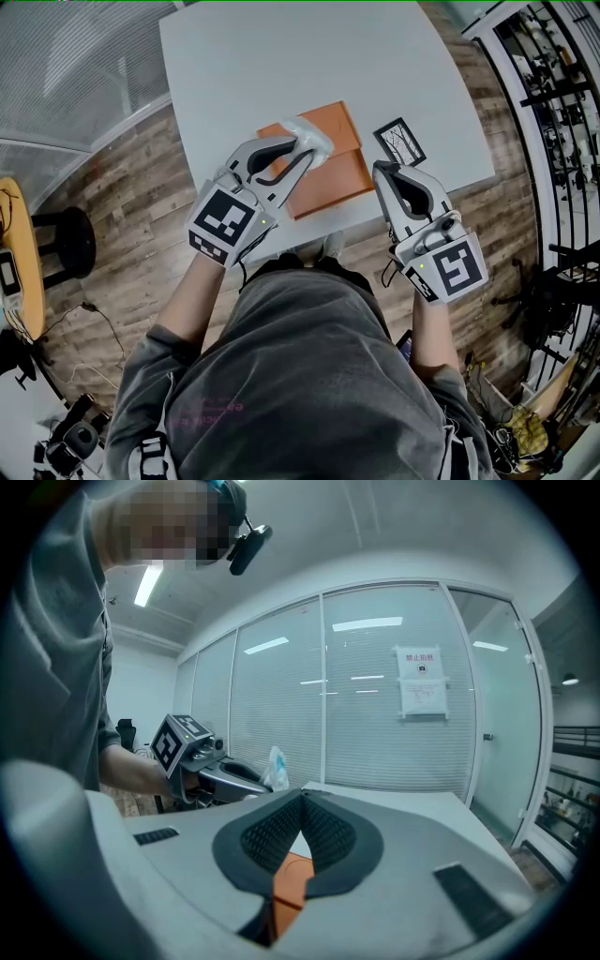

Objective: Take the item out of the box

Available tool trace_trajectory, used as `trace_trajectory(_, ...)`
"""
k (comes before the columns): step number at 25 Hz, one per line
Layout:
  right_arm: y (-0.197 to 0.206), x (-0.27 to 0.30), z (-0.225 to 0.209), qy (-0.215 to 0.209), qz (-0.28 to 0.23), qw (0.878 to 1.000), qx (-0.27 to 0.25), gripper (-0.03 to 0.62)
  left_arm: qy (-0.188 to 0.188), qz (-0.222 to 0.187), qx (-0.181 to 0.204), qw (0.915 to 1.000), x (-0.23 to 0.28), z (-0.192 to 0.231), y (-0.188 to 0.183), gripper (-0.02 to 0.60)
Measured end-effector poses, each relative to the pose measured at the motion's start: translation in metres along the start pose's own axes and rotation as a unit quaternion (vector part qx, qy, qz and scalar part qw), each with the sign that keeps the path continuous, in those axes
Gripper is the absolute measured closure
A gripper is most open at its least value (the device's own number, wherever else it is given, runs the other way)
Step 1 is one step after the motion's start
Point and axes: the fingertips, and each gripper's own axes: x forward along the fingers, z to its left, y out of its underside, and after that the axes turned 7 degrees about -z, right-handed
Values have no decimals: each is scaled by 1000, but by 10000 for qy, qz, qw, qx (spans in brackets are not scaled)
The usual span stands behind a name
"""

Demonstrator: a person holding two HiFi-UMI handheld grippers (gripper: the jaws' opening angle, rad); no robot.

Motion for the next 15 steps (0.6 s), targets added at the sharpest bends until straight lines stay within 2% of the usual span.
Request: trace_trajectory(15,5,-4,-6,-52,44,10000,66,594,-13,70,15,10000,8,-5,1,503)
